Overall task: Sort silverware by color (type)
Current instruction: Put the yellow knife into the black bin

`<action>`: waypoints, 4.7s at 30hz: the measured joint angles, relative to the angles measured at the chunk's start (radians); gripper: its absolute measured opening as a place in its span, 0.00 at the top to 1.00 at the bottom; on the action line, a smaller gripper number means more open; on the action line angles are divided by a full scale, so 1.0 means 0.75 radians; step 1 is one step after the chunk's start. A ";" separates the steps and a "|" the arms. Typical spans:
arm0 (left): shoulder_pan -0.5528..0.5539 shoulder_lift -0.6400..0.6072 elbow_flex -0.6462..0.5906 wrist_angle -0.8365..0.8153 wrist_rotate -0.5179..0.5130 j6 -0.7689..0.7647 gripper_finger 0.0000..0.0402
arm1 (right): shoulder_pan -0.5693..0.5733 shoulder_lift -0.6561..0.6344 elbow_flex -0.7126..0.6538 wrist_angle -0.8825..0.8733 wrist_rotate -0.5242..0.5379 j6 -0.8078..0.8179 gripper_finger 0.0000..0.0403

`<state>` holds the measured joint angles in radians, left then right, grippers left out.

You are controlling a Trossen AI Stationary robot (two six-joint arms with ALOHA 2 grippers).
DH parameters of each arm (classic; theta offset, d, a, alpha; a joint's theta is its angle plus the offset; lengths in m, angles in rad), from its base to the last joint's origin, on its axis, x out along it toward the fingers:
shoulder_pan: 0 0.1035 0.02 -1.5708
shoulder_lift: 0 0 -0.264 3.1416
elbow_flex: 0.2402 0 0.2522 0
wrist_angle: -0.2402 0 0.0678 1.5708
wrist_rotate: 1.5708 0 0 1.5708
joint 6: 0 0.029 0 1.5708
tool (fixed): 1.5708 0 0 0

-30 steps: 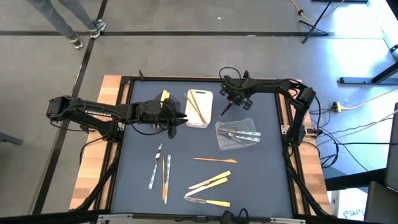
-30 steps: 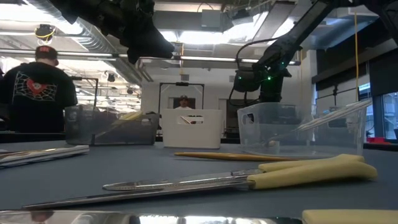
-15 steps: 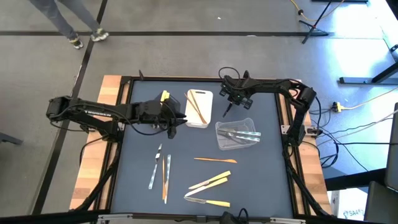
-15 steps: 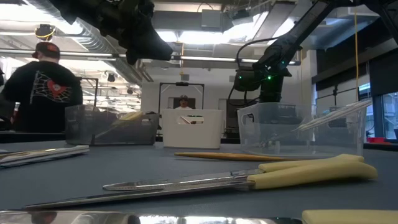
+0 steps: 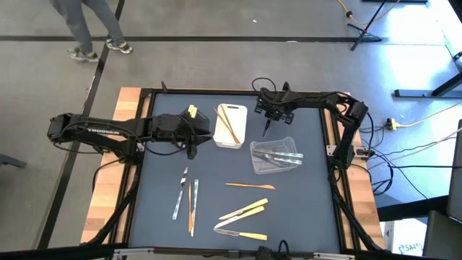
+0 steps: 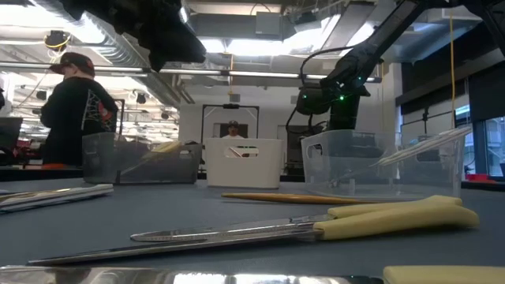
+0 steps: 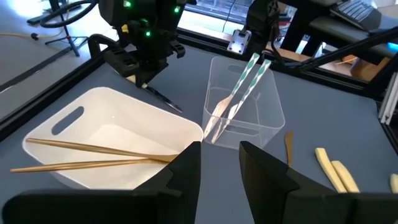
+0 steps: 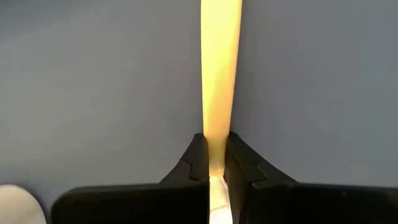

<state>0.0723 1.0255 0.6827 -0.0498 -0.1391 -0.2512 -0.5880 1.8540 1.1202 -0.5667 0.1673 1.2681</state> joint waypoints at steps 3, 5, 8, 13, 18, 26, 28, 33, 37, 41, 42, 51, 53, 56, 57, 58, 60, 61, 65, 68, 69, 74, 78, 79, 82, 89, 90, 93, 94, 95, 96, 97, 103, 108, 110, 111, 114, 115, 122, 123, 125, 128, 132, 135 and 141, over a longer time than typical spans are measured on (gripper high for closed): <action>0.000 -0.053 0.000 -0.042 -0.001 0.001 0.74 | -0.001 -0.036 0.000 0.030 0.034 -0.047 0.98; 0.000 -0.088 0.000 -0.072 -0.001 0.000 0.74 | -0.002 -0.051 0.002 0.069 0.035 -0.072 0.98; 0.000 -0.142 0.000 -0.113 -0.001 0.000 0.74 | -0.002 -0.066 0.002 0.132 0.028 -0.102 0.98; 0.000 -0.215 0.000 -0.183 -0.001 0.000 0.74 | -0.001 -0.077 0.002 0.257 -0.011 -0.187 0.98; 0.000 -0.300 0.000 -0.304 -0.001 -0.001 0.74 | -0.001 -0.078 0.004 0.344 -0.038 -0.273 0.98; 0.000 -0.466 0.000 -0.374 -0.002 -0.011 0.74 | -0.001 -0.136 0.004 0.372 -0.038 -0.424 0.98; 0.000 -0.502 0.000 -0.374 -0.002 -0.011 0.74 | -0.001 -0.168 0.005 0.375 -0.037 -0.449 0.98; 0.000 -0.569 0.000 -0.374 -0.003 -0.010 0.74 | -0.001 -0.264 0.005 0.416 -0.040 -0.528 0.98; 0.000 -0.606 0.000 -0.373 -0.048 -0.010 0.74 | 0.018 -0.326 0.005 0.550 -0.105 -0.607 0.98; 0.001 -0.613 0.000 -0.372 -0.091 -0.011 0.74 | 0.075 -0.354 0.007 0.755 -0.184 -0.688 0.98; 0.001 -0.613 0.000 -0.370 -0.093 -0.011 0.74 | 0.091 -0.354 0.007 0.806 -0.207 -0.697 0.98; 0.000 -0.579 0.000 -0.296 -0.118 -0.131 0.74 | 0.270 -0.354 0.007 1.031 -0.238 -0.814 0.98; 0.000 -0.560 0.000 -0.277 -0.145 -0.184 0.74 | 0.311 -0.354 0.007 1.050 -0.236 -0.829 0.98; 0.001 -0.524 0.000 -0.245 -0.209 -0.258 0.74 | 0.375 -0.353 0.007 1.070 -0.179 -0.831 0.98; 0.000 -0.508 0.000 -0.232 -0.228 -0.285 0.74 | 0.396 -0.353 0.007 1.075 -0.151 -0.831 0.98; 0.000 -0.489 0.000 -0.218 -0.242 -0.311 0.74 | 0.417 -0.353 0.007 1.077 -0.125 -0.831 0.98; 0.000 -0.452 0.000 -0.193 -0.276 -0.362 0.74 | 0.458 -0.353 0.007 1.074 -0.063 -0.831 0.98; 0.000 -0.433 0.000 -0.177 -0.294 -0.383 0.74 | 0.479 -0.353 0.007 1.071 -0.030 -0.831 0.98; 0.000 -0.347 0.000 -0.108 -0.342 -0.432 0.74 | 0.555 -0.353 0.007 1.071 0.100 -0.830 0.98; 0.001 -0.274 0.000 -0.014 -0.358 -0.433 0.74 | 0.602 -0.353 0.007 1.070 0.188 -0.829 0.98; 0.001 -0.248 0.000 0.027 -0.359 -0.433 0.74 | 0.615 -0.353 0.007 1.069 0.209 -0.829 0.98; 0.000 -0.112 0.000 0.249 -0.359 -0.432 0.74 | 0.667 -0.353 0.007 1.057 0.256 -0.828 0.98; 0.000 -0.004 0.000 0.390 -0.358 -0.431 0.74 | 0.696 -0.353 0.007 1.054 0.255 -0.827 0.98; 0.001 0.023 0.000 0.423 -0.358 -0.433 0.74 | 0.702 -0.353 0.007 1.048 0.256 -0.827 0.98; 0.000 0.098 0.000 0.500 -0.358 -0.433 0.74 | 0.725 -0.352 0.007 1.019 0.256 -0.826 0.98; 0.000 0.240 0.000 0.668 -0.341 -0.463 0.74 | 0.765 -0.352 0.006 0.928 0.261 -0.826 0.98; 0.000 0.252 0.000 0.673 -0.341 -0.477 0.74 | 0.774 -0.352 0.006 0.920 0.270 -0.825 0.98; 0.001 0.286 0.000 0.688 -0.341 -0.502 0.74 | 0.792 -0.352 0.006 0.886 0.314 -0.826 0.98; 0.000 0.293 0.000 0.687 -0.341 -0.503 0.74 | 0.797 -0.352 0.006 0.876 0.324 -0.826 0.98; -0.003 0.300 0.000 0.688 -0.341 -0.504 0.74 | 0.797 -0.352 0.006 0.867 0.333 -0.825 0.98; -0.006 0.305 0.000 0.689 -0.341 -0.505 0.74 | 0.799 -0.352 0.006 0.859 0.335 -0.825 0.98; -0.008 0.309 0.000 0.688 -0.341 -0.505 0.74 | 0.804 -0.352 0.006 0.853 0.336 -0.820 0.98; -0.013 0.309 0.000 0.688 -0.351 -0.505 0.74 | 0.813 -0.348 0.006 0.837 0.336 -0.811 0.98; -0.013 0.309 0.000 0.685 -0.356 -0.505 0.74 | 0.838 -0.339 0.006 0.837 0.347 -0.814 0.98; -0.013 0.309 0.000 0.685 -0.357 -0.505 0.74 | 0.848 -0.336 0.006 0.831 0.347 -0.814 0.98; -0.013 0.309 0.000 0.685 -0.358 -0.505 0.74 | 0.848 -0.335 0.005 0.830 0.347 -0.814 0.98; -0.013 0.309 0.000 0.685 -0.360 -0.505 0.74 | 0.865 -0.330 0.006 0.837 0.349 -0.815 0.98; -0.013 0.309 0.000 0.685 -0.360 -0.505 0.74 | 0.865 -0.328 0.006 0.834 0.353 -0.815 0.98; -0.013 0.309 0.000 0.685 -0.359 -0.505 0.74 | 0.881 -0.327 0.005 0.836 0.358 -0.814 0.98; -0.013 0.309 0.000 0.686 -0.358 -0.505 0.74 | 0.881 -0.327 0.005 0.836 0.358 -0.808 0.98; -0.013 0.309 0.000 0.685 -0.358 -0.505 0.74 | 0.881 -0.327 0.005 0.835 0.358 -0.785 0.98; -0.013 0.309 0.000 0.685 -0.358 -0.505 0.74 | 0.881 -0.327 0.005 0.833 0.357 -0.782 0.98; -0.013 0.309 0.000 0.685 -0.358 -0.536 0.74 | 0.881 -0.327 0.005 0.833 0.356 -0.772 0.98; -0.013 0.309 0.000 0.685 -0.358 -0.536 0.74 | 0.881 -0.327 0.005 0.833 0.356 -0.724 0.98; -0.014 0.309 0.000 0.685 -0.358 -0.536 0.74 | 0.883 -0.325 0.005 0.833 0.355 -0.719 0.98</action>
<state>0.0621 1.2575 0.6827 0.4641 -0.4072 -0.6533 0.0738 1.6101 1.1240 0.0580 0.4337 0.7292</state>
